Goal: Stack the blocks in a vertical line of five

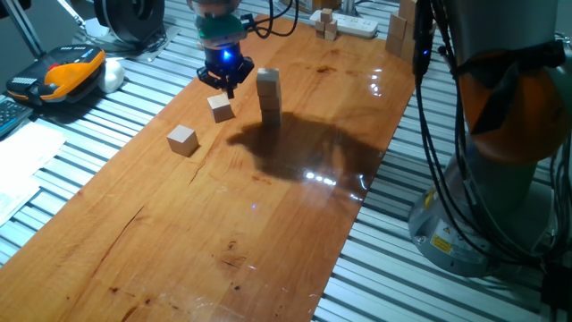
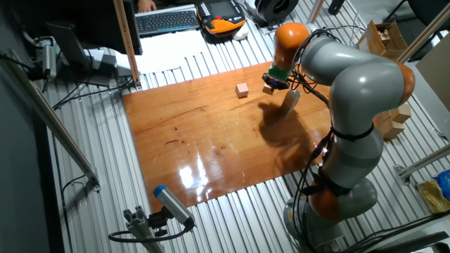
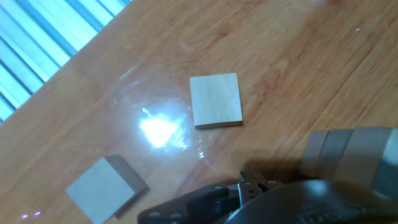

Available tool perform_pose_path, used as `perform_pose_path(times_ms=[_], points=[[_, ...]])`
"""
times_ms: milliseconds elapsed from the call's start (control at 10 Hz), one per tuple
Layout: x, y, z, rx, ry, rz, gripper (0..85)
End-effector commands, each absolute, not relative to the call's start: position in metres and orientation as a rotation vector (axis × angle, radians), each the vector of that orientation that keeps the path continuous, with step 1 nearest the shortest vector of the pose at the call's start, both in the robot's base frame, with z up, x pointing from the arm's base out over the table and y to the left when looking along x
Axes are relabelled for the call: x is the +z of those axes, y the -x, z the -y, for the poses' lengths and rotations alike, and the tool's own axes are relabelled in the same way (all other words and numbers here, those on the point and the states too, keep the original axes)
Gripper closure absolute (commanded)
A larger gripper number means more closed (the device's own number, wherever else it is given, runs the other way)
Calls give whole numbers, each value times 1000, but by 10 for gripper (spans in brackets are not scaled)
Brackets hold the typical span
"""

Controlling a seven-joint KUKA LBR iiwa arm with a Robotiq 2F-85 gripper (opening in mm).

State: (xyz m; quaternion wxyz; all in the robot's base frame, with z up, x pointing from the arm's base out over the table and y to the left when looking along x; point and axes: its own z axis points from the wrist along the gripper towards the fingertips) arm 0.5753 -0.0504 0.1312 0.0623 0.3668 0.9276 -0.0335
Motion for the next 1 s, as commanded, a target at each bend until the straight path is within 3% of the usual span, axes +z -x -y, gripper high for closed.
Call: perform_pose_path(times_ms=[0,900], points=[[132,-576,51,-101,-1108,-2823,850],[111,-592,54,-55,-1084,-2870,850]])
